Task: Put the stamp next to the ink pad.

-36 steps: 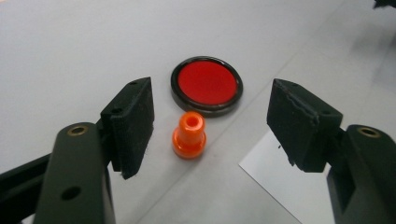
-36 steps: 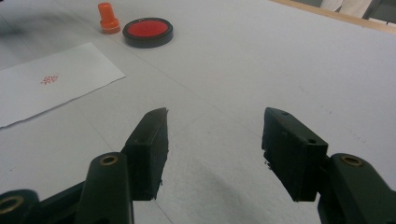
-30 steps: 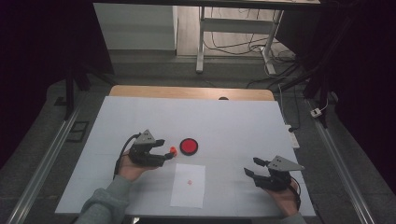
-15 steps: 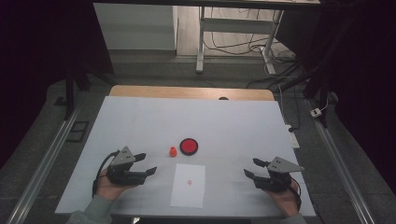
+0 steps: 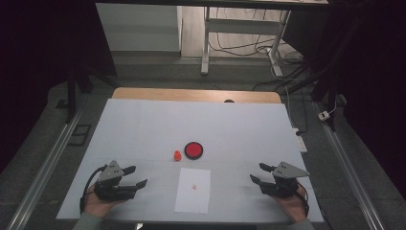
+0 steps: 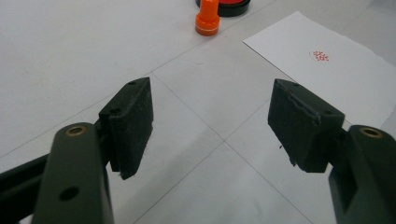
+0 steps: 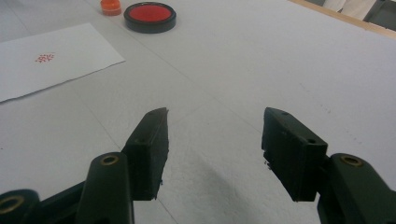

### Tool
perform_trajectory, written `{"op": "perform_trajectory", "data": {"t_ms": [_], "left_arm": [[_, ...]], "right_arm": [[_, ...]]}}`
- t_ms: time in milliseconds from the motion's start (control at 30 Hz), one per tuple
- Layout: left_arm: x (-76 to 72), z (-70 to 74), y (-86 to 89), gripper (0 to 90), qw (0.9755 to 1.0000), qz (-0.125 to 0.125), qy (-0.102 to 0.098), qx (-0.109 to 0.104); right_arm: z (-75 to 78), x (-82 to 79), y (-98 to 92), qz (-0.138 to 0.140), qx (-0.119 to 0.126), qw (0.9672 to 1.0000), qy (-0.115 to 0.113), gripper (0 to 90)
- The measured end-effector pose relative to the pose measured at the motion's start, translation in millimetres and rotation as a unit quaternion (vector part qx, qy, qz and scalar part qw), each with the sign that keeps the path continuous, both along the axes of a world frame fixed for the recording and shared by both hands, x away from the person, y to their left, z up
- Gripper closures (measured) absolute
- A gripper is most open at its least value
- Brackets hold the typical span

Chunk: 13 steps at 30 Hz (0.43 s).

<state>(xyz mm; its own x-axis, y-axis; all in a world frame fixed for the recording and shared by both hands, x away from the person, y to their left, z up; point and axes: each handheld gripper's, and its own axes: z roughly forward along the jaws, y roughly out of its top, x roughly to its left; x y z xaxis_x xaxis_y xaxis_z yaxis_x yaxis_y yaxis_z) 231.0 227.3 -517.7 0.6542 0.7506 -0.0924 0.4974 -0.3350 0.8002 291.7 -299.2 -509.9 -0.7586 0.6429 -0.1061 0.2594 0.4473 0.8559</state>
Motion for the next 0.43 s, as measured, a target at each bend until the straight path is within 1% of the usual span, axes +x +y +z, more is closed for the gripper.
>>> {"op": "perform_trajectory", "data": {"t_ms": [433], "left_arm": [[0.7, 0.1, 1.2, 30.9, 1.0000, 0.006, 0.000, 0.001]], "right_arm": [[0.3, -0.1, -0.1, 0.001, -0.001, 1.0000, -0.001, 40.7]]}}
